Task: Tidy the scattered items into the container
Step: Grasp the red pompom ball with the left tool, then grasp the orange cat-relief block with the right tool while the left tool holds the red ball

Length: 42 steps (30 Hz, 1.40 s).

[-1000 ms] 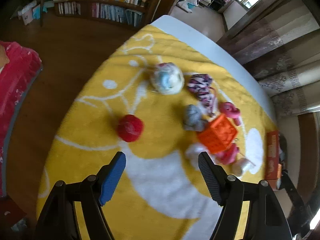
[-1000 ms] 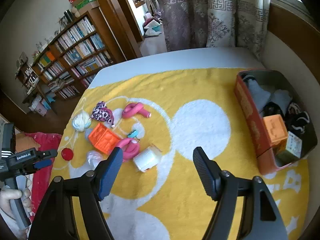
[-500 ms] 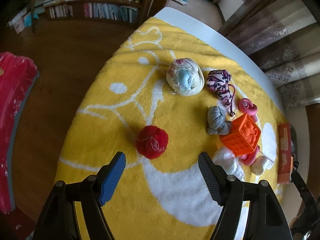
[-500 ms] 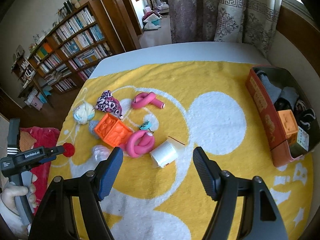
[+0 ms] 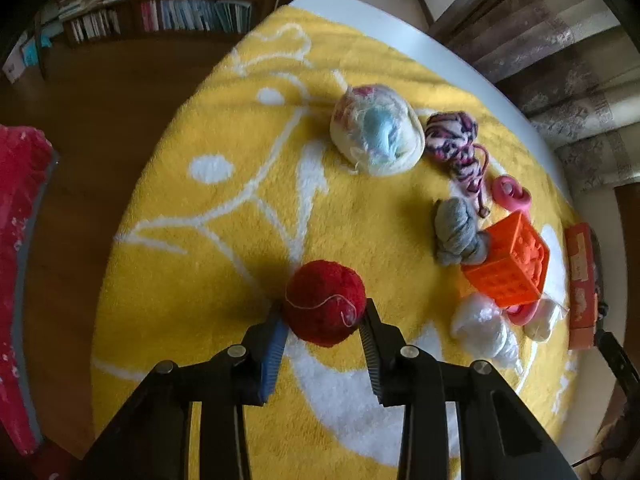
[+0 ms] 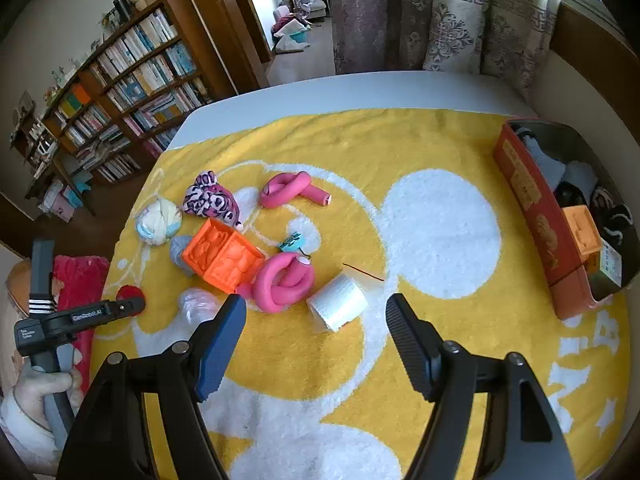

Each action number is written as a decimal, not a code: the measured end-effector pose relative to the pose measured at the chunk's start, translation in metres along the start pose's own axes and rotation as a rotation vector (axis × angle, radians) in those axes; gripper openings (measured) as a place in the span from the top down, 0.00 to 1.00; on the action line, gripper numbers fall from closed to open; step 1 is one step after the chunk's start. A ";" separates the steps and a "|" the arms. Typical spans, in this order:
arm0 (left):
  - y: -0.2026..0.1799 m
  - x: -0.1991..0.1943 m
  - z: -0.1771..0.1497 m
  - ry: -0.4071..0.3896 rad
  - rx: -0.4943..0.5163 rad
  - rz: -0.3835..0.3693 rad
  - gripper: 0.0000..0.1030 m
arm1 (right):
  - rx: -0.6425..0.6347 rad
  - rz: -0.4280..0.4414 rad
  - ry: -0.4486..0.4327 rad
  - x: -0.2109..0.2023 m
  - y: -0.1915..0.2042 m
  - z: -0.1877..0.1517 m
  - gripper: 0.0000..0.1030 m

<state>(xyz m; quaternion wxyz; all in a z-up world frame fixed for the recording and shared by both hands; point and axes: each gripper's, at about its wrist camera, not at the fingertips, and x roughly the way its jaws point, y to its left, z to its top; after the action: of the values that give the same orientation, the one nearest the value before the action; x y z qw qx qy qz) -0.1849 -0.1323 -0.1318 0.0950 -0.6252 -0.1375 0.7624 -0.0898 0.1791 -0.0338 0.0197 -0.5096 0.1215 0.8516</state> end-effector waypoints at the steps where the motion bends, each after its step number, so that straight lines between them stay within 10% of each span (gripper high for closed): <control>1: 0.001 0.000 0.001 0.000 -0.001 -0.005 0.64 | -0.006 0.001 -0.001 0.001 0.002 0.001 0.26; 37: -0.024 -0.040 -0.008 -0.021 0.011 -0.038 0.64 | -0.530 0.149 0.141 0.107 0.098 0.029 0.24; 42: -0.037 -0.043 -0.013 -0.021 0.022 -0.030 0.64 | -0.507 0.126 0.144 0.106 0.090 0.027 0.41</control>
<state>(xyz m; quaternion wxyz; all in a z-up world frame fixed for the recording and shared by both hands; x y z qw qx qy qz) -0.1648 -0.1100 -0.0816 0.1120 -0.6137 -0.1394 0.7690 -0.1784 0.0884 -0.0974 -0.1701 -0.5489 -0.0631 0.8160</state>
